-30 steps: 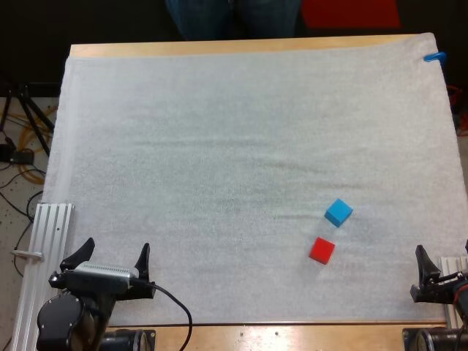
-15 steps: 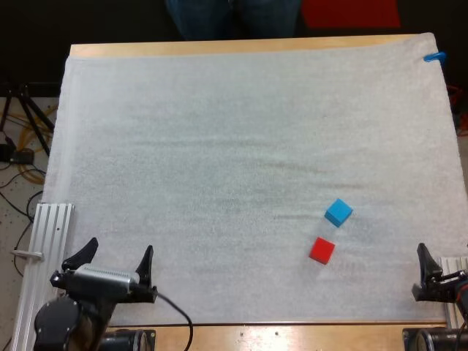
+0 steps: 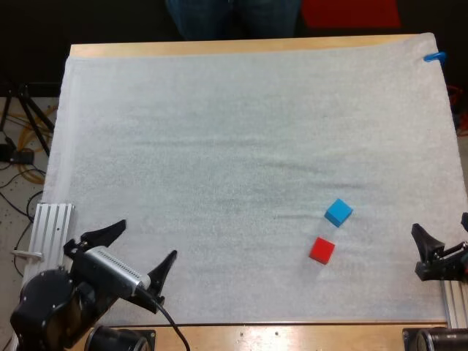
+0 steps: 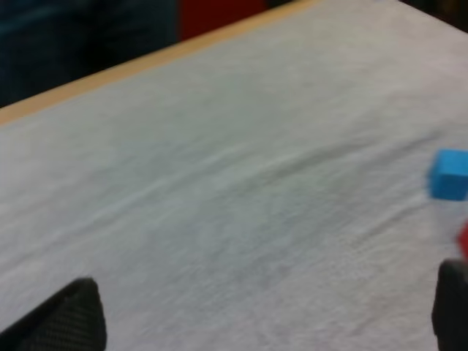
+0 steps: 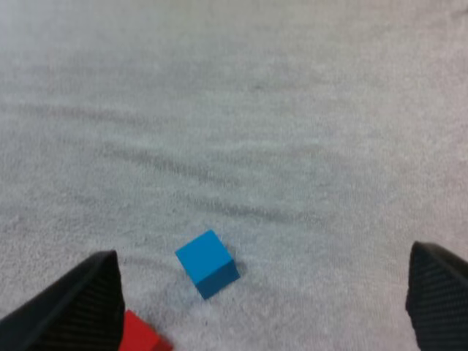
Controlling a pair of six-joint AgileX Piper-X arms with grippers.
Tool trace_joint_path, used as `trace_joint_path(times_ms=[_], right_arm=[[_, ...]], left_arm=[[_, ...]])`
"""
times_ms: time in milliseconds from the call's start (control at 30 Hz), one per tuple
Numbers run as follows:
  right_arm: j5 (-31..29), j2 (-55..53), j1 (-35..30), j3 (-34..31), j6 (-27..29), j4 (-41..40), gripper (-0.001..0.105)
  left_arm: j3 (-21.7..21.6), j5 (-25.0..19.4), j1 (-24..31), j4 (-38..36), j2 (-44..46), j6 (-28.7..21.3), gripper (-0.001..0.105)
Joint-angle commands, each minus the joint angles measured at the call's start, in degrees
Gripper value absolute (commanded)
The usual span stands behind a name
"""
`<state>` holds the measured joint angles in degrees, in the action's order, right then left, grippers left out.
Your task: Stack red cube on blue cube
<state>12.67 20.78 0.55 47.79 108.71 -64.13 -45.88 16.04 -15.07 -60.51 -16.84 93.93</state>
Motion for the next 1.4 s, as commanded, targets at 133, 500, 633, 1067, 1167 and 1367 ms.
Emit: trace_joint_path(times_ms=[133,500,633,1067,1167,1367], right_arm=[[1.76,3.98,0.15,5.69,0.81,-3.52,0.077],[1.35,10.37,10.63,8.91,1.16,-8.51,0.077],[1.05,13.57,15.14,8.91,0.55,-8.51,0.077],[-15.48,29.43,36.61,8.91,0.79,-5.85,0.077],[-15.50,35.11,39.36,8.91,0.80,-3.65,0.077],[-15.95,45.24,41.81,8.91,0.84,-0.80,0.077]], left_arm=[[-3.74,0.52,-8.62,-4.26,-5.26,-1.50,0.087],[-4.46,1.87,-19.21,-5.58,-9.83,-1.54,0.087],[-4.46,1.76,-19.23,-5.58,-10.90,-1.54,0.087],[-4.46,1.76,-19.23,-5.58,-11.44,-1.54,0.087],[-4.46,1.76,-19.23,-5.58,-11.44,-1.54,0.087],[-4.46,1.76,-19.23,-5.58,-11.44,-1.54,0.087]])
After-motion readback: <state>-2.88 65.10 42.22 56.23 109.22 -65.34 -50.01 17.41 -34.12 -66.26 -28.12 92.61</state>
